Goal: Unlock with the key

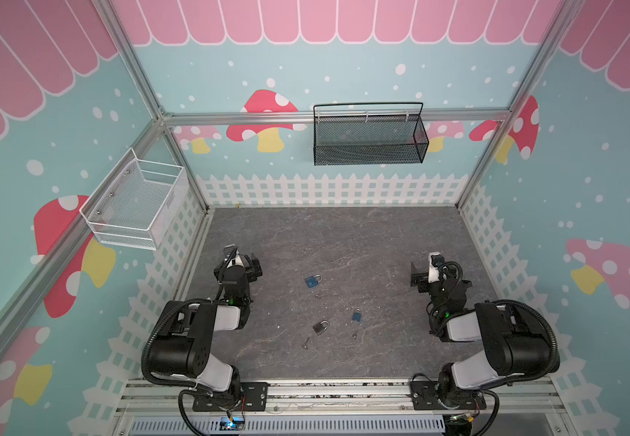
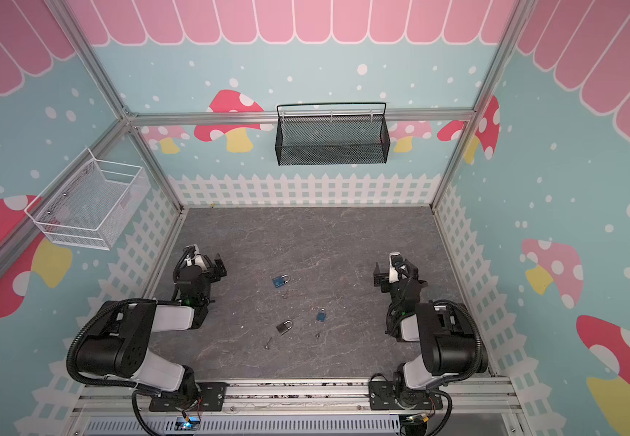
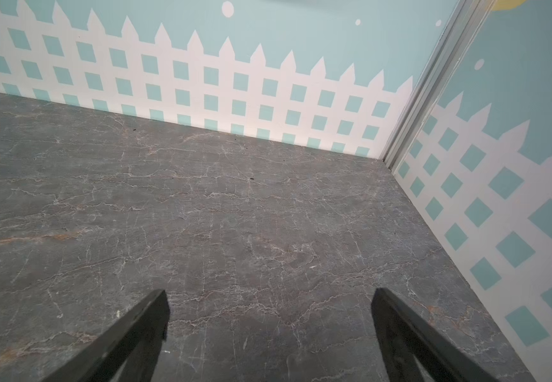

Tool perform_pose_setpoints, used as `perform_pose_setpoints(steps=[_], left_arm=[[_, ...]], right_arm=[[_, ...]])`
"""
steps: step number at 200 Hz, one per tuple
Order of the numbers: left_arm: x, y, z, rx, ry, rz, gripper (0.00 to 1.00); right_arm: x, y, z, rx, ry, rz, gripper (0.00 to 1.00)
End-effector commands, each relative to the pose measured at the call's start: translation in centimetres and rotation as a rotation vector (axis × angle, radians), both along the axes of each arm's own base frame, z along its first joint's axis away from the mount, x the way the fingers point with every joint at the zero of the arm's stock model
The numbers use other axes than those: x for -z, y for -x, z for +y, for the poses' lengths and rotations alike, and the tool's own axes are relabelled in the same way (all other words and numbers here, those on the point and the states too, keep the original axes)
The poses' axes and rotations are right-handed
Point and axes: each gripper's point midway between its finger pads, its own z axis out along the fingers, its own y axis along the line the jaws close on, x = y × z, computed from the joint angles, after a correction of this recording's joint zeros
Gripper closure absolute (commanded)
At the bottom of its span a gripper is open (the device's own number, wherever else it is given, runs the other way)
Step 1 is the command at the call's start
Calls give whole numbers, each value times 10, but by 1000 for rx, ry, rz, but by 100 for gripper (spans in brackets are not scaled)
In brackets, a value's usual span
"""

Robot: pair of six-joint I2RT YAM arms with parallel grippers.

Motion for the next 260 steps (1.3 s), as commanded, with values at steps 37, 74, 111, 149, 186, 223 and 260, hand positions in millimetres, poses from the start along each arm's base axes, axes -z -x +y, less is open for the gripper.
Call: perform_pose_setpoints(steps=[37,74,111,149,186,223,260], left_arm=[[-4,0,1,-12,-2,-17,0],[-4,0,1,-13,-1,-17,0],[-4,0,1,-13,-2,-17,0],[-4,0,1,-13,-2,-17,0],[-4,0,1,-13,-1,-19,0],[-5,1,1,-15,0,-20,0],[-17,3,-1,3,-3,-23,0]], right_arm=[[-11,-2,0,-6,19,-41,2],[-11,-1,0,-5,20,-41,2],[-11,-1,0,-6,19,-40,2],[-11,-2,0,-6,19,-42,2],[-12,-1,0,-5,20,-44,2],[-12,0,0,-5,20,-46,2],[-20,-7,-1,-1,11,-20,2]])
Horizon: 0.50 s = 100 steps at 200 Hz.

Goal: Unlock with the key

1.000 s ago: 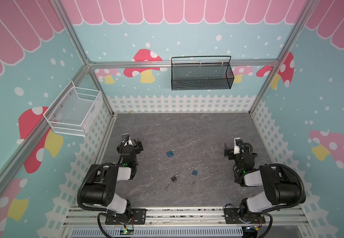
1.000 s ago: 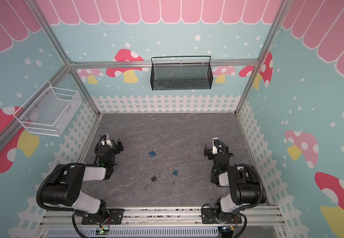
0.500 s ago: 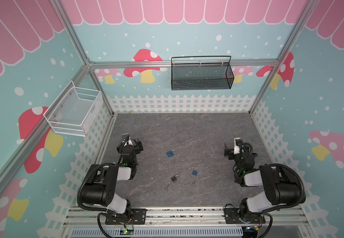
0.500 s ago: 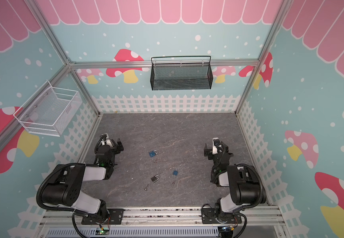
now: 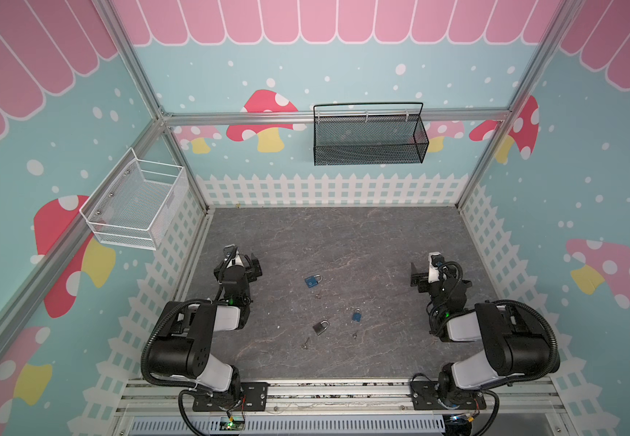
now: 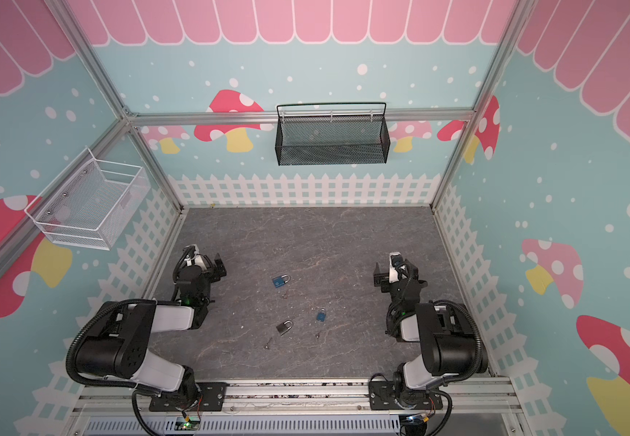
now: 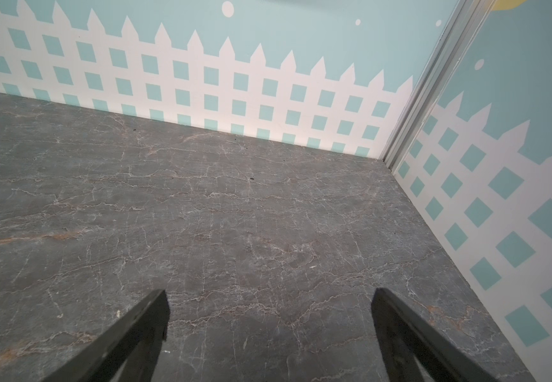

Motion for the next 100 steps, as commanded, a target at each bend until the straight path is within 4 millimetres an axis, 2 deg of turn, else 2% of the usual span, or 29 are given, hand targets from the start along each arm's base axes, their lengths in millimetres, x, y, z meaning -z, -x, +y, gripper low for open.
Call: perform_pose_setpoints(steps=[1,28,49,72,100], left_arm=[[-14,2,-1,3,-3,-19,0],[-27,6,-3,16,-4,-24,0],[-43,10,-5,26,4,-17,0],[-62,17,5,-58,121,-25,0],[-87,18,-10,20,227,-61,0]], right_arm=[[-19,-8,-1,0,11,-21,2],[-25,-9,-3,16,-11,1,2],[-38,-5,-3,21,-31,-10,2],[-54,-2,-10,70,-108,-16,2],[-62,-1,-12,101,-198,12,2]])
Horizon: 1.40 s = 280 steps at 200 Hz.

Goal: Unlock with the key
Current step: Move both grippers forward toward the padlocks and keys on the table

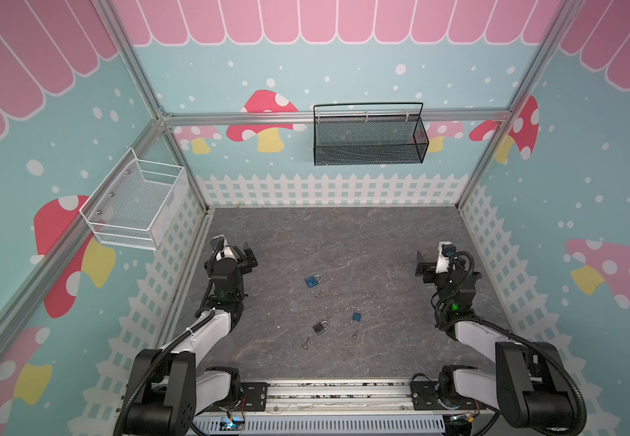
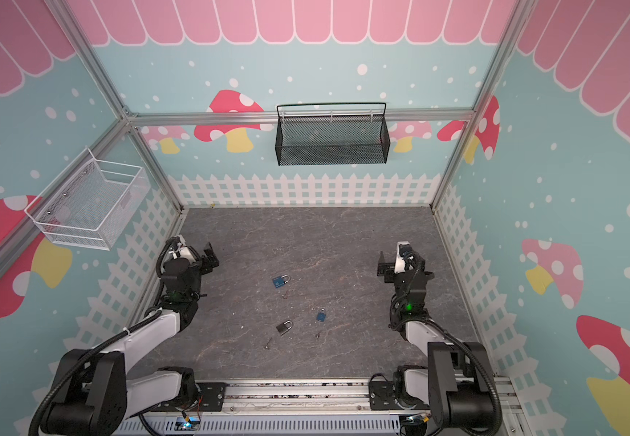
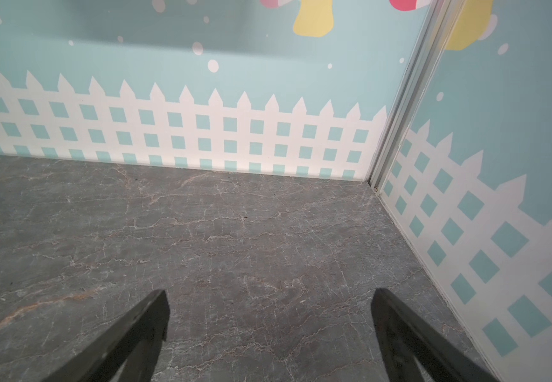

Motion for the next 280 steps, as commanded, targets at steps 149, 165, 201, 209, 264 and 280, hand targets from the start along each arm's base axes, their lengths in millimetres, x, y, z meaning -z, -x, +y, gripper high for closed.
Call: perform_pose_setpoints(steps=[149,165,201,209,264,280], left_arm=[[4,22,-75,197,560,167,0],[3,27,-100,268,548,203,0],[7,45,-146,380,542,265,0],[8,50,-155,405,541,277,0],[33,84,-209,512,574,404,0],[38,93,-222,540,578,430,0]], right_arm=[[45,10,36,-16,-545,476,2],[46,12,47,-57,-538,532,2],[49,25,74,-116,-465,673,2],[50,30,82,-133,-451,704,2],[79,86,146,-281,-398,947,2],[80,101,167,-354,-363,976,2]])
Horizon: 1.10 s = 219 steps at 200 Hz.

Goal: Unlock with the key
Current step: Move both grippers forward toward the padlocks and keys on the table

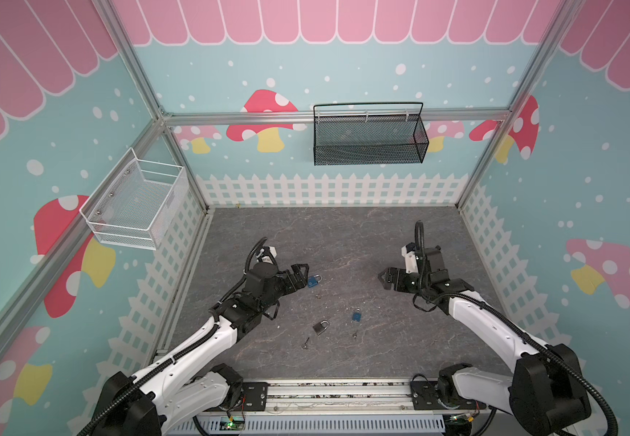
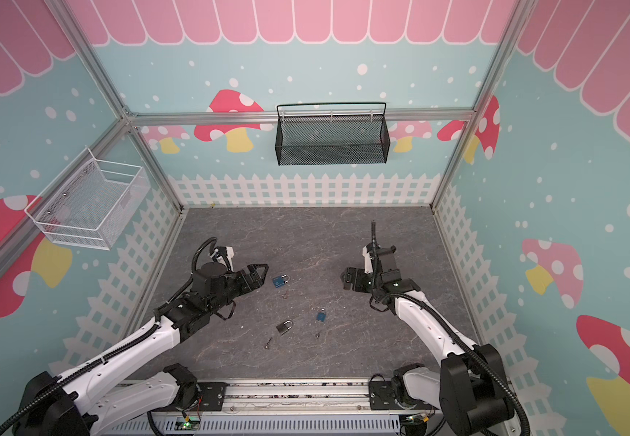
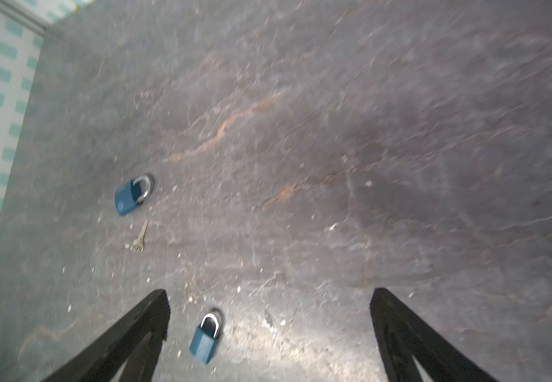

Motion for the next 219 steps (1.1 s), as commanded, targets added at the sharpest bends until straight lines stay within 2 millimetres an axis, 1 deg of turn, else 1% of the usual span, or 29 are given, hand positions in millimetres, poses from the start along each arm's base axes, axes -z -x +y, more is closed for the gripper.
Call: perform_pose_setpoints(steps=[1,18,30,40,58,77,98,110,135,167,219], left_arm=[[13,13,-9,-3,13,63,0],[18,21,-19,15,15,79,0],[22,27,-26,32,18,93,0],[24,30,-30,45,14,103,0],[27,35,-30,36,17,121,0],[30,42,-29,37,31,131,0],[38,49,-25,35,36,165,0],[42,53,-24,37,32,183,0],[47,59,-21,36,31,211,0],[49,62,-21,36,35,226,0],[50,65,-15,22,18,233,0]], right_arm=[[12,31,20,-81,15,102,2],[20,51,33,-108,47,154,4],[27,64,38,-111,60,196,5],[31,74,43,-119,60,217,8],[35,90,51,-127,60,251,12],[40,109,62,-143,49,288,19],[52,129,73,-164,58,332,26],[57,136,78,-176,73,343,28],[62,144,88,-205,108,337,34],[67,142,100,-259,172,310,47],[70,137,110,-303,235,277,56]])
